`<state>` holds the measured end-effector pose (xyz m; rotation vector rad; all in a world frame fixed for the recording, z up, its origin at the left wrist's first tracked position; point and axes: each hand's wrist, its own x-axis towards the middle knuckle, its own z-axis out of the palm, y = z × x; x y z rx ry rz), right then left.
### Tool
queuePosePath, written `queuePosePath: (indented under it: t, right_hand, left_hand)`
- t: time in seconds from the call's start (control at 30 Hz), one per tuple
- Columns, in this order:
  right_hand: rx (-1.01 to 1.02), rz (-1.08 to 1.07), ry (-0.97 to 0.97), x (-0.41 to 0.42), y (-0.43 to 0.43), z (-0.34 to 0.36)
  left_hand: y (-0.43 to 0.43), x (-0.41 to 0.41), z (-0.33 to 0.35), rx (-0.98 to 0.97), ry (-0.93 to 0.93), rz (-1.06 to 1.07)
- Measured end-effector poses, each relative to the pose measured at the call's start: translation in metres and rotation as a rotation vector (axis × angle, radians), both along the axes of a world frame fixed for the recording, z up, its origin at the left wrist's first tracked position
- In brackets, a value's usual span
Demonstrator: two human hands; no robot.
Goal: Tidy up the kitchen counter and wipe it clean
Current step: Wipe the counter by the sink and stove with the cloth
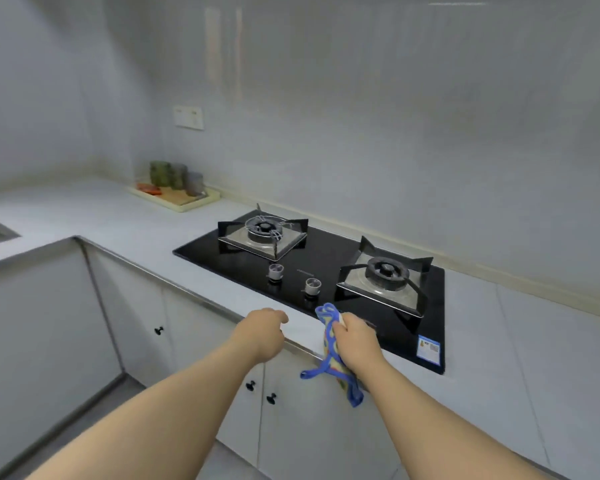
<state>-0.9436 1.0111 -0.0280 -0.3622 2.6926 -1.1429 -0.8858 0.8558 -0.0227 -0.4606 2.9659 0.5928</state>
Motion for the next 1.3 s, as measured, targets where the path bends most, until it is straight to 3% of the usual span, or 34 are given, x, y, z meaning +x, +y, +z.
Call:
queuePosePath:
  t: [0.33, 0.63, 0.9, 1.17, 1.3]
  right_hand:
    - [-0.019, 0.419, -0.003, 0.09, -0.271, 0.004]
    - [-0.067, 0.633, -0.081, 0.182, -0.462, 0.003]
    - [-0.144, 0.735, -0.283, 0.24, -0.617, 0.005]
    - [-0.215, 0.863, -0.473, 0.272, -0.802, 0.003]
    - [-0.218, 0.992, -0.531, 0.293, -0.892, 0.012]
  left_hand:
    - [-0.237, 0.135, 0.009, -0.003, -0.017, 0.389]
    - [-0.391, 0.261, 0.01, -0.02, 0.001, 0.662]
    - [-0.515, 0.347, 0.023, -0.083, 0.05, 0.909]
    - [-0.649, 0.381, 0.01, 0.012, 0.092, 1.111]
    - [-0.72, 0.385, 0.023, 0.227, 0.049, 1.174]
